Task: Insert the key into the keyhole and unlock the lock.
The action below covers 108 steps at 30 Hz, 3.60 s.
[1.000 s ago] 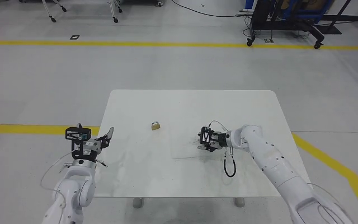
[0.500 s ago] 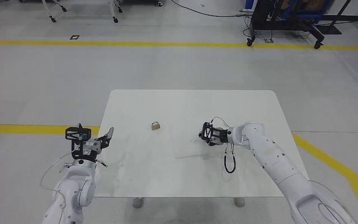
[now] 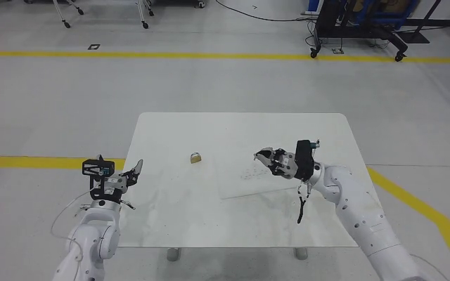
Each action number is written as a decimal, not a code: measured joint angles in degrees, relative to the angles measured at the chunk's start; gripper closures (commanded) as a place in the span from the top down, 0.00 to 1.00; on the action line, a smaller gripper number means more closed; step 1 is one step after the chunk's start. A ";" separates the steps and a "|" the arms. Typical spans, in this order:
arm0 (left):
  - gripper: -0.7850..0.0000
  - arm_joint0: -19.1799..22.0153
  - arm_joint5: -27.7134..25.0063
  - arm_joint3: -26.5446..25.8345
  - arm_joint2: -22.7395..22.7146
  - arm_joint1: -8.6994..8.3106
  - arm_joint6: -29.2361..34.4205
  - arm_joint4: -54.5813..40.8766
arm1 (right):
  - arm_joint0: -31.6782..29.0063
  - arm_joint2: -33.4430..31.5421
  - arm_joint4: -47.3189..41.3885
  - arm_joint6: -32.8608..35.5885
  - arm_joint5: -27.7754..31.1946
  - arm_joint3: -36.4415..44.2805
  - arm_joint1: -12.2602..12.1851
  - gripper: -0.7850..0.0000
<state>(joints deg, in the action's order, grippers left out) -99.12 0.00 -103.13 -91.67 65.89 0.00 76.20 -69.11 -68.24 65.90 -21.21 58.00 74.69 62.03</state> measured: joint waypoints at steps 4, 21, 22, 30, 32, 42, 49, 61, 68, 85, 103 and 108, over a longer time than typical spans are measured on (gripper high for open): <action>1.00 0.00 0.00 0.00 0.00 0.00 0.00 0.00 | -0.06 -0.11 -2.51 1.20 0.00 0.88 -0.21 0.00; 1.00 0.27 -0.88 0.91 0.75 0.10 0.15 0.55 | -0.05 -0.10 -2.36 1.13 0.00 0.84 -0.20 0.00; 1.00 0.83 -2.44 1.24 1.62 0.26 0.10 -0.79 | -0.05 -0.10 -2.36 1.13 0.00 0.84 -0.20 0.00; 1.00 8.29 -18.29 5.24 9.94 1.72 2.47 -26.47 | -0.05 -0.10 -2.36 1.13 0.00 0.84 -0.20 0.00; 1.00 11.16 -22.52 6.81 12.53 2.21 6.44 -37.02 | -0.05 -0.10 -2.36 1.13 0.00 0.84 -0.20 0.00; 1.00 18.67 -17.40 9.78 16.29 3.24 9.96 -49.69 | -0.05 -0.10 -2.36 1.13 0.00 0.84 -0.20 0.00; 1.00 17.38 -21.24 11.16 16.59 3.34 13.16 -57.47 | -0.29 0.17 -2.99 1.02 -0.01 1.25 -0.13 0.00; 1.00 22.66 -43.06 23.19 20.99 3.91 32.92 -88.70 | 7.14 16.92 -35.39 13.58 0.01 0.10 1.23 0.00; 0.50 23.96 -46.36 23.29 21.57 4.48 26.72 -81.03 | 12.02 22.37 -47.11 22.17 0.00 -3.01 2.12 0.00; 0.35 24.70 -48.99 22.86 26.02 5.12 25.94 -81.63 | 14.66 24.55 -56.73 27.33 0.00 -6.44 3.34 0.00; 0.00 25.32 -49.04 23.76 27.26 5.09 26.16 -78.82 | 15.46 24.62 -58.13 29.16 0.01 -8.43 4.70 0.00; 0.00 25.32 -47.38 23.81 26.89 5.10 24.32 -76.78 | 15.29 24.27 -57.84 29.22 0.00 -8.48 4.89 0.00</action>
<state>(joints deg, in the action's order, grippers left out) -73.81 -47.38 -79.32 -64.79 70.99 24.32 -0.58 -53.82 -43.97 8.07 8.01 58.00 66.21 66.92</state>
